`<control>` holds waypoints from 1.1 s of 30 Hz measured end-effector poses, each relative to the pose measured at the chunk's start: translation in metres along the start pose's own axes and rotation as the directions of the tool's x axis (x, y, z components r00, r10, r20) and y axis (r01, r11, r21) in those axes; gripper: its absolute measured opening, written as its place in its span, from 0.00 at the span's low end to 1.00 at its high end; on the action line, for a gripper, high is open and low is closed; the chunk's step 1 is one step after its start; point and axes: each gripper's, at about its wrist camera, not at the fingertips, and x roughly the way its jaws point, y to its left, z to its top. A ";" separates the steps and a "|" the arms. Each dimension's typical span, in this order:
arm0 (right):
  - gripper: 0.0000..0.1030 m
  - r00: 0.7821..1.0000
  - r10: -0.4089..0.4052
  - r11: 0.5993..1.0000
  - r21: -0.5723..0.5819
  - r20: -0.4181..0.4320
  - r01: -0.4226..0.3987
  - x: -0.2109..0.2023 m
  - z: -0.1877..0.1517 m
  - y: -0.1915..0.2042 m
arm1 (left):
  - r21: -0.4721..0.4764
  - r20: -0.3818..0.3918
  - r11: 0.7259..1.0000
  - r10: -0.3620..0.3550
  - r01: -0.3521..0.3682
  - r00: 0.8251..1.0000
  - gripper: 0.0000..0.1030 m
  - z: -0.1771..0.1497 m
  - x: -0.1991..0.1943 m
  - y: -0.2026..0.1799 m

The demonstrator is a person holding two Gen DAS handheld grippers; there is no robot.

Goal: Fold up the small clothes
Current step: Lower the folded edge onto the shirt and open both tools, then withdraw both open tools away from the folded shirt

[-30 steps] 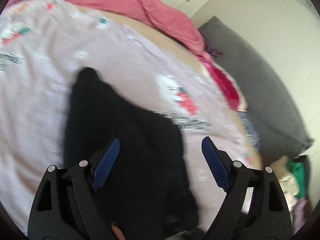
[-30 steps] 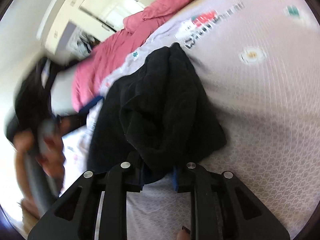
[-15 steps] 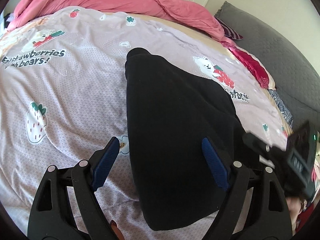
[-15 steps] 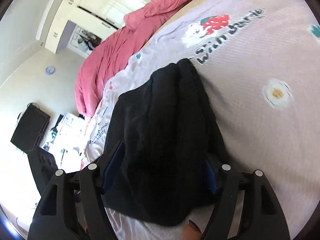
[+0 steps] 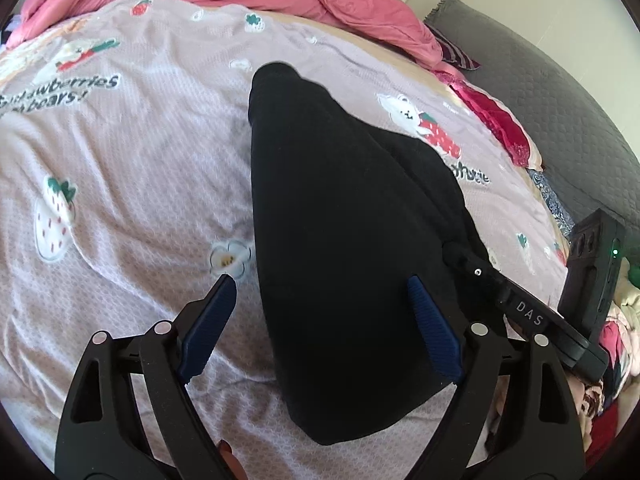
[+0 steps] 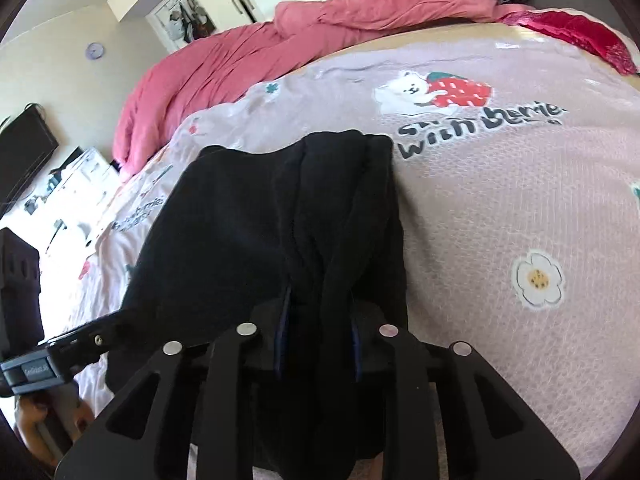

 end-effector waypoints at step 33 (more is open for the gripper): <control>0.96 0.910 -0.128 0.953 -0.206 0.393 0.223 -0.157 -0.057 0.076 | 0.079 0.224 0.991 0.090 -0.110 0.971 0.91 -0.052 -0.109 -0.011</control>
